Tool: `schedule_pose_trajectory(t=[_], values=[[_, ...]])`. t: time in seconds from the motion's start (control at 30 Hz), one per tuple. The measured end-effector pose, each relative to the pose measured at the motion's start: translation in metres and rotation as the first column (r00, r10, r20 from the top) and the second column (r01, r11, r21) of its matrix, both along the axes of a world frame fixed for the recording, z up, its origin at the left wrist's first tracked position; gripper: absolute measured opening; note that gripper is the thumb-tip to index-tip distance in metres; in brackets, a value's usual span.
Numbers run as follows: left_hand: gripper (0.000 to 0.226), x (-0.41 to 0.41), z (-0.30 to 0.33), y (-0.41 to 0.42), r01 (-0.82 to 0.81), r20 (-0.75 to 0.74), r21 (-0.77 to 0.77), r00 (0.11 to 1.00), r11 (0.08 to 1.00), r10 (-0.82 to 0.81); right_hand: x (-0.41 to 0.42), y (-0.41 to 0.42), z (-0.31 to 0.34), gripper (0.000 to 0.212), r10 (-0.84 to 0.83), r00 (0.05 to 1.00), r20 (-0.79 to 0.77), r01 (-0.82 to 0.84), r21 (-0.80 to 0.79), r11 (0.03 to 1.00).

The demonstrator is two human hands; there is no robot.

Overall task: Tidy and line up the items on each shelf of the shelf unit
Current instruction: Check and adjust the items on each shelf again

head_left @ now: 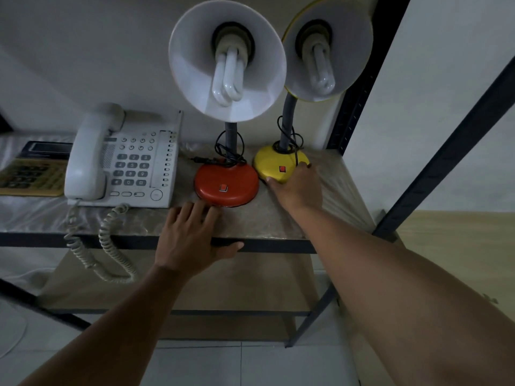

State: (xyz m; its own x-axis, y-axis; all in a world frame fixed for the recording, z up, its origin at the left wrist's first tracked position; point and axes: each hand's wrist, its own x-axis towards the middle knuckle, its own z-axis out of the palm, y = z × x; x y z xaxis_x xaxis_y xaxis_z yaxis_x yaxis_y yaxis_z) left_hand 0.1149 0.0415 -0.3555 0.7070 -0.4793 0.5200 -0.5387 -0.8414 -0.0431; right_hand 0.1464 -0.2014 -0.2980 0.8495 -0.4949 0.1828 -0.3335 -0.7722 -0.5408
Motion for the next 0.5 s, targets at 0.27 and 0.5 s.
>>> schedule_pose_trajectory(t=[0.27,0.5], values=[[0.081,0.001,-0.003,0.000,0.032,0.064,-0.052,0.998,0.998,-0.028,0.019,0.002,0.000,0.061,-0.011,1.000,-0.002,0.011,0.001,1.000],[0.081,0.000,-0.003,-0.001,0.026,0.056,-0.044,0.998,0.999,-0.024,0.022,0.002,-0.003,0.062,-0.006,1.000,0.015,0.006,0.000,1.000]])
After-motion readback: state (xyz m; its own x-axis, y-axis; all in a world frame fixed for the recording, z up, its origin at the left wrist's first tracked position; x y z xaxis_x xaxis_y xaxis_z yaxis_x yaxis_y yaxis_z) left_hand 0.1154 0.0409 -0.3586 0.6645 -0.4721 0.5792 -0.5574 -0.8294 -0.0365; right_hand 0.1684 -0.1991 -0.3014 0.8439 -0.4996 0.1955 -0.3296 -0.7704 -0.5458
